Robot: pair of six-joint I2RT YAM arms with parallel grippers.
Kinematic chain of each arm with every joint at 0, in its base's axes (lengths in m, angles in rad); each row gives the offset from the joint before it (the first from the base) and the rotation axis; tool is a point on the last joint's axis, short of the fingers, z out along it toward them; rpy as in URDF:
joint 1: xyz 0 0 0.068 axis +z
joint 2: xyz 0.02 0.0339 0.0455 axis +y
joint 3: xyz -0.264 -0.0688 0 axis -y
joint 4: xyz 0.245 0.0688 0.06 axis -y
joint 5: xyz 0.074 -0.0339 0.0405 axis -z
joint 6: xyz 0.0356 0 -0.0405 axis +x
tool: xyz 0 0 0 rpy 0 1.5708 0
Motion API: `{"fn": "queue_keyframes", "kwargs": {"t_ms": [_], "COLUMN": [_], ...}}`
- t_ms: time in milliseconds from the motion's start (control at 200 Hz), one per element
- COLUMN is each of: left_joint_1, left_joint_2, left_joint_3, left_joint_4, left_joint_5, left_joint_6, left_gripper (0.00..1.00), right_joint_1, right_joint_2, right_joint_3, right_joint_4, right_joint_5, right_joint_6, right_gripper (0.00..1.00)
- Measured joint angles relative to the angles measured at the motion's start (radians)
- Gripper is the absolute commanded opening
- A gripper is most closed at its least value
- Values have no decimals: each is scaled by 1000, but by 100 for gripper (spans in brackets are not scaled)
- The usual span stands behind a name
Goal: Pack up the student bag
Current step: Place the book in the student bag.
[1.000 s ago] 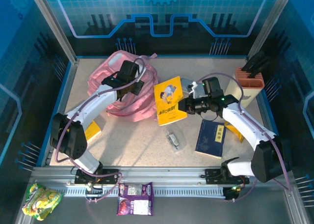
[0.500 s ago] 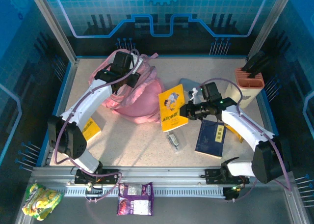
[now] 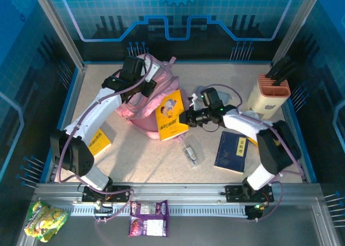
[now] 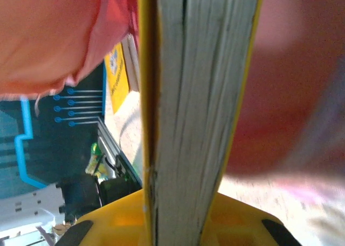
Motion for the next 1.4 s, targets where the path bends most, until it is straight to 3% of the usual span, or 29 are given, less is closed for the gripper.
{"fn": "queue_keyframes", "kwargs": {"t_ms": [310, 520, 665, 870, 951, 1166, 1401], "left_joint_1": [4, 10, 15, 17, 22, 30, 37], "left_joint_2": [-11, -11, -11, -11, -11, -11, -11], "left_joint_3": [0, 0, 0, 0, 0, -2, -3], "left_joint_4": [-7, -8, -8, -8, -8, -8, -7], "left_joint_5": [87, 126, 138, 145, 147, 161, 169], "left_joint_6": [0, 0, 0, 0, 0, 0, 0], "left_gripper": [0, 0, 0, 0, 0, 0, 0], "right_joint_1": [12, 56, 63, 62, 61, 61, 61], "right_joint_2": [272, 380, 444, 515, 515, 473, 288], "right_joint_3": [207, 332, 404, 501, 509, 486, 344], "right_joint_4": [235, 235, 216, 136, 100, -14, -110], "right_joint_5": [-5, 25, 42, 88, 111, 181, 227], "right_joint_6": [36, 20, 0, -66, -103, -193, -245], "right_gripper": [0, 5, 15, 53, 62, 76, 80]}}
